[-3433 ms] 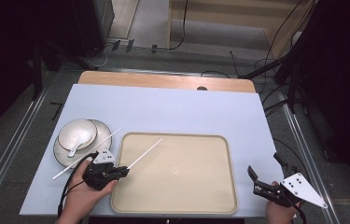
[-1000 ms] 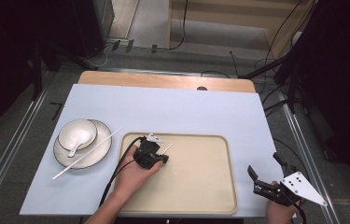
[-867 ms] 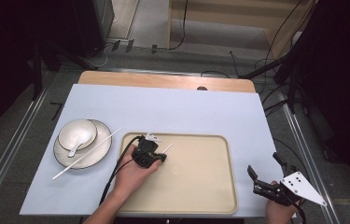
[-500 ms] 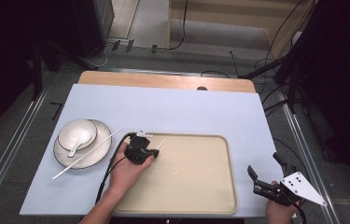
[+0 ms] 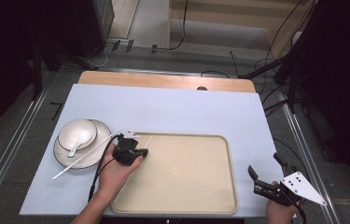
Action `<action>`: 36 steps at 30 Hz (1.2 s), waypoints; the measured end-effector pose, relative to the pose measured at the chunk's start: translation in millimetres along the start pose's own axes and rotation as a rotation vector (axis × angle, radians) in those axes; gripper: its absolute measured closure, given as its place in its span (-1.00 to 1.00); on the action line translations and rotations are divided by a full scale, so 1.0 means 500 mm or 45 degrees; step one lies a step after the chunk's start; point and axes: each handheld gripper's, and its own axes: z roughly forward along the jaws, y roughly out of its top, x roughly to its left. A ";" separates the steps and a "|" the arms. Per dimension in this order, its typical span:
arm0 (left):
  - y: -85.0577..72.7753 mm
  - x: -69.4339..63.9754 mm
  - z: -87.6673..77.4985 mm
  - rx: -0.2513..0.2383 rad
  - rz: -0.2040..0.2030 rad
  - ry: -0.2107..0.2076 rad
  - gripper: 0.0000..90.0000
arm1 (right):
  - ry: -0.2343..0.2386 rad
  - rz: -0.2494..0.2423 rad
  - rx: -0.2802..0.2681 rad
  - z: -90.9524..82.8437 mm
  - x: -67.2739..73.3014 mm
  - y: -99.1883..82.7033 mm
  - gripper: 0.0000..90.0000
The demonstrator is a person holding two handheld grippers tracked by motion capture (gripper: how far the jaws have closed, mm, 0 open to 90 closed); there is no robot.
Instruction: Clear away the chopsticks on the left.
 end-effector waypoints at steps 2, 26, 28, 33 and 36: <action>-0.001 0.008 -0.005 0.003 -0.002 0.010 1.00 | -0.007 -0.007 0.003 0.000 -0.002 -0.001 -0.86; -0.030 0.055 -0.044 -0.018 -0.062 0.080 1.00 | 0.000 0.003 0.000 -0.001 -0.005 -0.003 -0.86; -0.033 0.060 -0.049 -0.013 -0.069 0.077 1.00 | -0.002 0.006 -0.004 -0.002 -0.006 -0.003 -0.86; -0.039 0.059 -0.055 -0.008 -0.062 0.082 1.00 | -0.004 0.014 -0.002 -0.004 -0.008 -0.003 -0.86; -0.042 0.055 -0.057 -0.005 -0.059 0.085 1.00 | -0.003 0.012 -0.004 -0.003 -0.008 -0.003 -0.86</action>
